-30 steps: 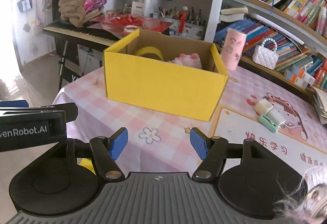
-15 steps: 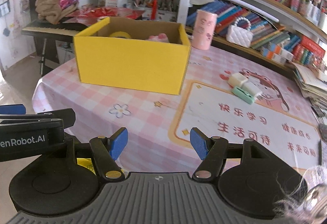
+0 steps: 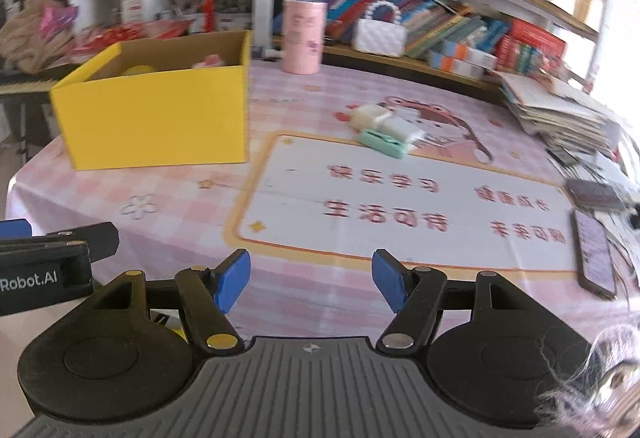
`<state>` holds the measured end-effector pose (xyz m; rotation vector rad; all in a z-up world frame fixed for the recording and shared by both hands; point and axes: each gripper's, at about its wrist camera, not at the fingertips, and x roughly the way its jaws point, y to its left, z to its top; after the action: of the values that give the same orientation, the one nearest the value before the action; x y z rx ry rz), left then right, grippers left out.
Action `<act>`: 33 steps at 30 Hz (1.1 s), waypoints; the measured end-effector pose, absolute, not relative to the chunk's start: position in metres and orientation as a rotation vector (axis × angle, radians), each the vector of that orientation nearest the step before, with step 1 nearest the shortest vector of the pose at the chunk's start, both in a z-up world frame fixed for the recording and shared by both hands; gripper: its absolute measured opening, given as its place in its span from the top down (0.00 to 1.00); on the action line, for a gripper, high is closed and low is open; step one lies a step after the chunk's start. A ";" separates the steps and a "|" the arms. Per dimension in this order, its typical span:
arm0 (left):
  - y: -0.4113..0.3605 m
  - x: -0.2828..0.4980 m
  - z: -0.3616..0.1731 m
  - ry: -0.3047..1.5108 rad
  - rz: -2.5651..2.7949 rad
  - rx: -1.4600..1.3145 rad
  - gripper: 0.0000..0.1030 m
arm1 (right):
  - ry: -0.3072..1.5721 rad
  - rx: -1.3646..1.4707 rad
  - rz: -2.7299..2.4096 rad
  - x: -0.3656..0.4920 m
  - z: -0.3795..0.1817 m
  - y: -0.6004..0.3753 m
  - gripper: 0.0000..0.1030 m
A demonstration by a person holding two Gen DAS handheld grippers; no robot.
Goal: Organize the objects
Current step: 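Withdraw both open tools from the box toward the white chargers and green clip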
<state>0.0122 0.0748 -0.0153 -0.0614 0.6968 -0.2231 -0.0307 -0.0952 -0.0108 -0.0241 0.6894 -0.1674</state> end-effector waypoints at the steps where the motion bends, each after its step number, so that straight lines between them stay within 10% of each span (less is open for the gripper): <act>1: 0.070 0.013 -0.015 0.696 -0.236 -0.054 0.11 | 0.688 -0.019 -0.181 -0.032 -0.011 -0.100 0.37; 33: -0.050 0.071 -0.018 0.738 -0.327 0.030 0.11 | 0.707 0.057 -0.273 0.017 -0.012 -0.223 0.36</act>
<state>0.0711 -0.0504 -0.0181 0.0301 0.7381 -0.3270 0.0168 -0.2230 -0.0125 0.0573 0.7069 -0.2726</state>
